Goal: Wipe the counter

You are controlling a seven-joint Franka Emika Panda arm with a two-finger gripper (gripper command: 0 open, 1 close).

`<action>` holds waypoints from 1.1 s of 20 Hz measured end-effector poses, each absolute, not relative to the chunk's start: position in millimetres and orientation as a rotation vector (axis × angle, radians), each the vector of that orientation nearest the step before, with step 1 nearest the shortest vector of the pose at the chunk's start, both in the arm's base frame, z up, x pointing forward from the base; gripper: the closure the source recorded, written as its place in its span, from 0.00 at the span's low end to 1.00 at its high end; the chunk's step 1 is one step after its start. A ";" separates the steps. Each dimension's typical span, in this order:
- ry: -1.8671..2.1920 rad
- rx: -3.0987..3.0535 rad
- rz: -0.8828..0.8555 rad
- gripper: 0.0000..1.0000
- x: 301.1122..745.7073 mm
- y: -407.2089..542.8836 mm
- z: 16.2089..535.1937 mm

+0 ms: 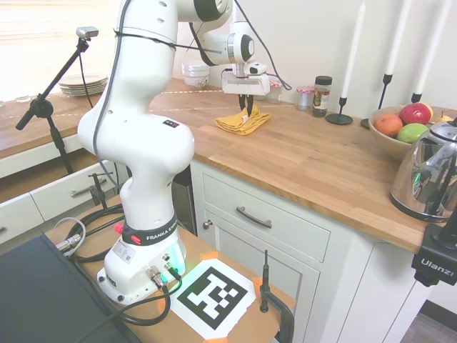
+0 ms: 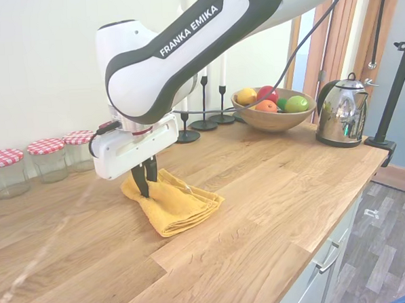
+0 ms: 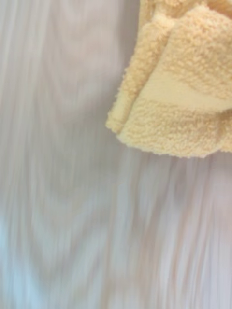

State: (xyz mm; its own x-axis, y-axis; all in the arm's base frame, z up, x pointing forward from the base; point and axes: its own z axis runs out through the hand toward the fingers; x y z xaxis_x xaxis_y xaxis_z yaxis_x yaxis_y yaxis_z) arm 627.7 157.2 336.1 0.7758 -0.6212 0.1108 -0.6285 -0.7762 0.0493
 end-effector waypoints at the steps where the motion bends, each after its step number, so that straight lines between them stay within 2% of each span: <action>1: -1.018 2.880 0.134 1.00 627.8 146.8 336.2; 10: -1.082 2.871 0.108 1.00 629.0 28.0 338.9; 22: -1.213 2.875 0.098 1.00 617.6 -81.8 337.9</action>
